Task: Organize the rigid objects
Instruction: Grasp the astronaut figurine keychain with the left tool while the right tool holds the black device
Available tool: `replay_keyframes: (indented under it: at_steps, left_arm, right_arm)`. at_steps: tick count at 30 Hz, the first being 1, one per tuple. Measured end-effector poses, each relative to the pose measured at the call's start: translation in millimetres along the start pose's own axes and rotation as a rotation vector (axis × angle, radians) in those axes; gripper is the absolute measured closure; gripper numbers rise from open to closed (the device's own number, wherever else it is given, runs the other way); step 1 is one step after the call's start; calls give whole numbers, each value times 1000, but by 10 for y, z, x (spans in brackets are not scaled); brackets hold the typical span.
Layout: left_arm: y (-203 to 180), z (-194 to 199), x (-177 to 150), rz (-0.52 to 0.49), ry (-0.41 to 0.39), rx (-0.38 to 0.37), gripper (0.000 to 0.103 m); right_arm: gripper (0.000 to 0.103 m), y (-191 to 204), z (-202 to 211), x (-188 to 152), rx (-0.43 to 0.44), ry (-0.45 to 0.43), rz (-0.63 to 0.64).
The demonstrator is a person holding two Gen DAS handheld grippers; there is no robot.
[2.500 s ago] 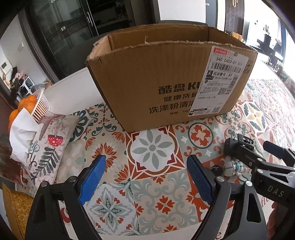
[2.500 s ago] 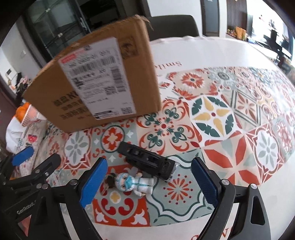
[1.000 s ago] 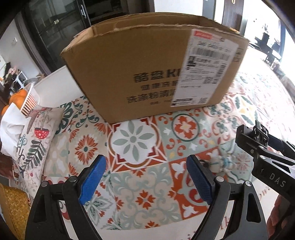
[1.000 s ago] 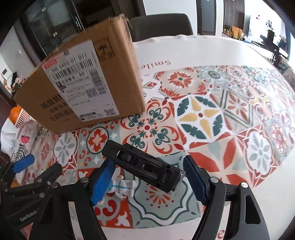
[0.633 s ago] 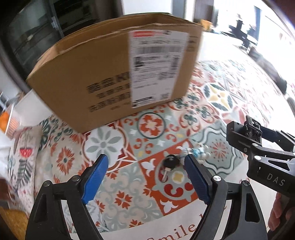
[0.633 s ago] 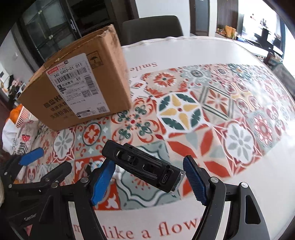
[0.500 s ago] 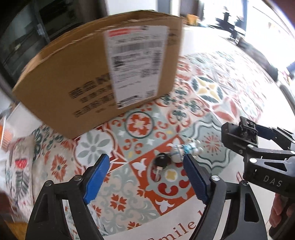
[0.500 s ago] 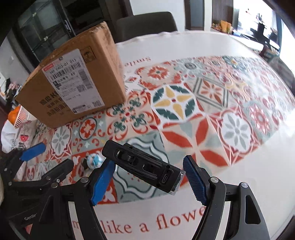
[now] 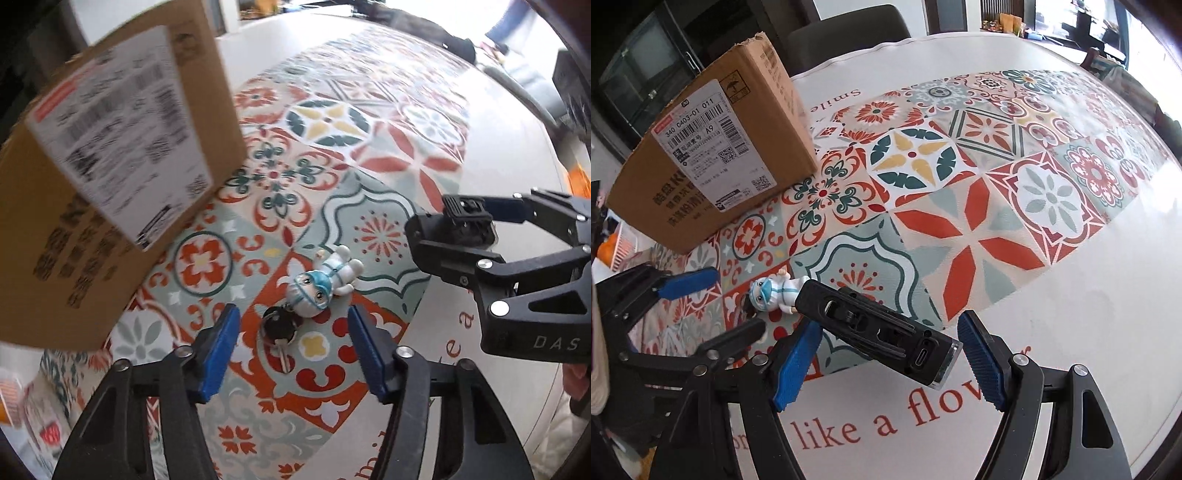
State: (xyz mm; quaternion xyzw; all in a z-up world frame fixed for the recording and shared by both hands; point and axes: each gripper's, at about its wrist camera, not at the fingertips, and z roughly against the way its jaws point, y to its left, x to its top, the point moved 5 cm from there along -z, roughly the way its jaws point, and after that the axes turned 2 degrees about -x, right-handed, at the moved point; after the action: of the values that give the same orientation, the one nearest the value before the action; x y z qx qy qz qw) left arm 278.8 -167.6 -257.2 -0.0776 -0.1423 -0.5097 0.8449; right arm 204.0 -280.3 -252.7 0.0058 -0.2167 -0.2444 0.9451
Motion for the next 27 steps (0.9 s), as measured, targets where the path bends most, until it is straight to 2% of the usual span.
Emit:
replay_keyframes:
  at_steps: [2, 9, 12, 21, 27]
  left_arm:
    - [-21, -39, 31, -28, 6, -7, 51]
    - [-105, -199, 117, -103, 28, -51, 59]
    - [-140, -253, 126, -109, 40, -70, 69]
    - [-158, -271, 235, -43, -37, -131, 76]
    - [-107, -215, 210, 45, -70, -121, 76]
  right_arm:
    - [27, 2, -10, 6, 1, 4, -7]
    - [27, -2, -74, 30, 6, 18, -31]
    - [27, -20, -88, 36, 0, 19, -35]
    - [27, -81, -112, 36, -2, 23, -55]
    - [27, -95, -90, 42, 2, 14, -57]
